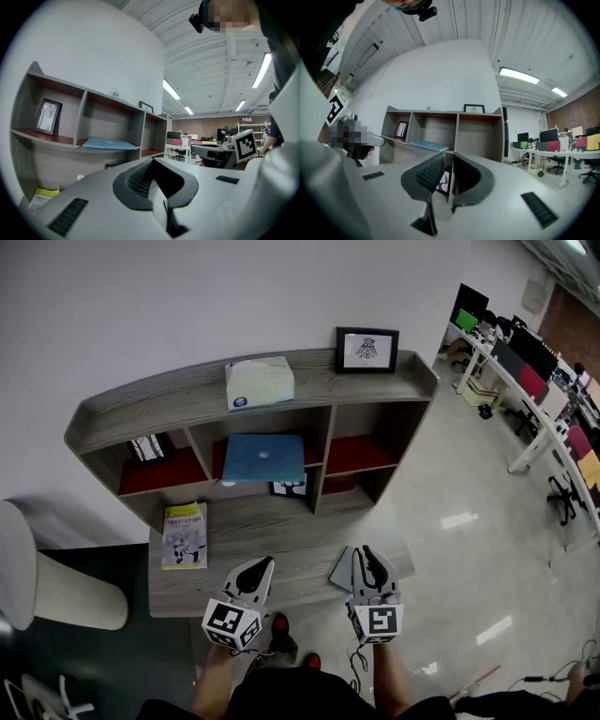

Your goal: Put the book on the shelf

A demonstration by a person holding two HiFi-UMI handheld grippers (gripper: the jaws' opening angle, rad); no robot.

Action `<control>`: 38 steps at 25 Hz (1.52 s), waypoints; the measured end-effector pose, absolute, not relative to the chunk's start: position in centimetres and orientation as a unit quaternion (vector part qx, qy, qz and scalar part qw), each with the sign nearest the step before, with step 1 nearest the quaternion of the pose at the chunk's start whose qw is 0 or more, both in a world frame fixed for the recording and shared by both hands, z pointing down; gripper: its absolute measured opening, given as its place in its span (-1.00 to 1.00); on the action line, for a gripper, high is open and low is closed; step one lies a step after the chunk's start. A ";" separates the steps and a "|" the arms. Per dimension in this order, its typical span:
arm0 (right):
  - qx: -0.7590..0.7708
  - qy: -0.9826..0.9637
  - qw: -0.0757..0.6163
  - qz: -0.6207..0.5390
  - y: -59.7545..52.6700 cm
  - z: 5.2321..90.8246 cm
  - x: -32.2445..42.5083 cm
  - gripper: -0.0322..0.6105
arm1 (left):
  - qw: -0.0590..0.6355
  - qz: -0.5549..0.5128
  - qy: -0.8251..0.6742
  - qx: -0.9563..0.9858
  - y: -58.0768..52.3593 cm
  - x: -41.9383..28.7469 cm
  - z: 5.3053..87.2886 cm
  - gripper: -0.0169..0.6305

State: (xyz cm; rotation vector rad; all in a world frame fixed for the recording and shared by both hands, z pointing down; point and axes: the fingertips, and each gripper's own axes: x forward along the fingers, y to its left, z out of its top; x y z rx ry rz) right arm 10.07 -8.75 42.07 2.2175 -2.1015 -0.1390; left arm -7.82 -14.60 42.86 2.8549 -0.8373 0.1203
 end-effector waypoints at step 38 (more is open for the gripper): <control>0.792 -0.603 0.099 0.015 10.8 50.1 14.1 -0.80 | 0.077 0.115 -0.148 0.979 1.4 2.0 47.8 -0.94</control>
